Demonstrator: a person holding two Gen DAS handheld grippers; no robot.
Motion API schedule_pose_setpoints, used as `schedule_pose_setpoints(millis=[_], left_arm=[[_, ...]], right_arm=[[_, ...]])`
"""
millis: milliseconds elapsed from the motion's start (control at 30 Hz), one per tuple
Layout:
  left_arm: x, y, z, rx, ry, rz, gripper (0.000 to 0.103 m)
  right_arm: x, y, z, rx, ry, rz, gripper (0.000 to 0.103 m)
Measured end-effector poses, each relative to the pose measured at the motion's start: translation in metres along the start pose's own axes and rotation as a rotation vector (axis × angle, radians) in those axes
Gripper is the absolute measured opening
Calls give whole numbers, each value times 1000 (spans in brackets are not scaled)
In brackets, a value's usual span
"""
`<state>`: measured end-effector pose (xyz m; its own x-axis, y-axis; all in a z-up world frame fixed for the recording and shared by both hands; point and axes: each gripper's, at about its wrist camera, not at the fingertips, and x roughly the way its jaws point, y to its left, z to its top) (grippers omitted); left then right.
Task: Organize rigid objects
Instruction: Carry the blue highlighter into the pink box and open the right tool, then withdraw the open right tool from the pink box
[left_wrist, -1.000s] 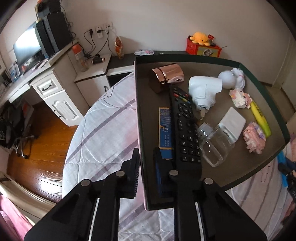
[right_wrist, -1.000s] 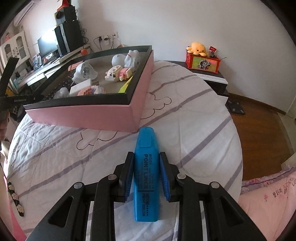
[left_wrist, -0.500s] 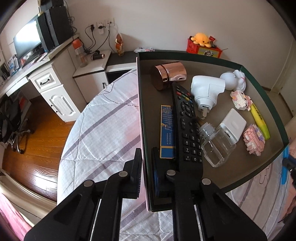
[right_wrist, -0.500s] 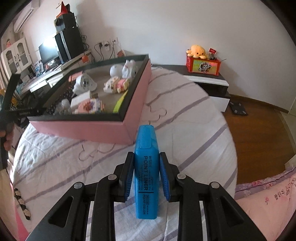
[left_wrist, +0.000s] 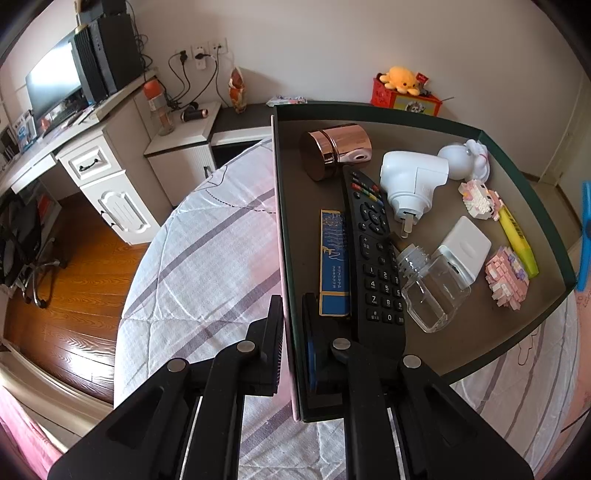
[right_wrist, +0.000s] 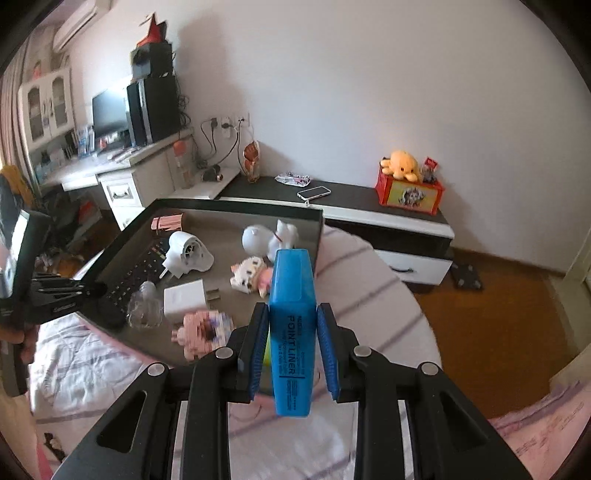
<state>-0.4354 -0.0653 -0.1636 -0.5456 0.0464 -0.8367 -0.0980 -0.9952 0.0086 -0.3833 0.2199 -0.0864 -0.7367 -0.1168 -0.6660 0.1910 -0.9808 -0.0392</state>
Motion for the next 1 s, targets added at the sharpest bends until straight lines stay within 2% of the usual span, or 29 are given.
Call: schedule_pose_setpoints(millis=[200,367,500,700,733,767,800,967,1000], left_arm=[[1,-1,-1,2,-3,-3,9],[1,0,-1,2,-4,-3,9],[2,0,0,0,-3,-3,9],[1,-1,1,0,-6,6,8],[1,-1,1,0,-8,9,8],[1,-1,0,1,-10,13,8],[0,-1,0,0,-13,19,9],[-5,-4,-1,-1,-35,56,13],[-7,-5,-1,-3,-42,58,22]], right_arm=[[38,26,21,-73,58,37,27],[70,35,23,-74,124,83,27],[72,36,19,-66,127,86,27],[47,19,13,-45,105,55,28],[43,15,12,-45,101,35,35],[39,11,11,-45,98,10,47],[32,7,7,-46,90,-20,52],[30,-12,-6,-20,118,-69,54],[33,-15,-8,-10,136,-58,54]])
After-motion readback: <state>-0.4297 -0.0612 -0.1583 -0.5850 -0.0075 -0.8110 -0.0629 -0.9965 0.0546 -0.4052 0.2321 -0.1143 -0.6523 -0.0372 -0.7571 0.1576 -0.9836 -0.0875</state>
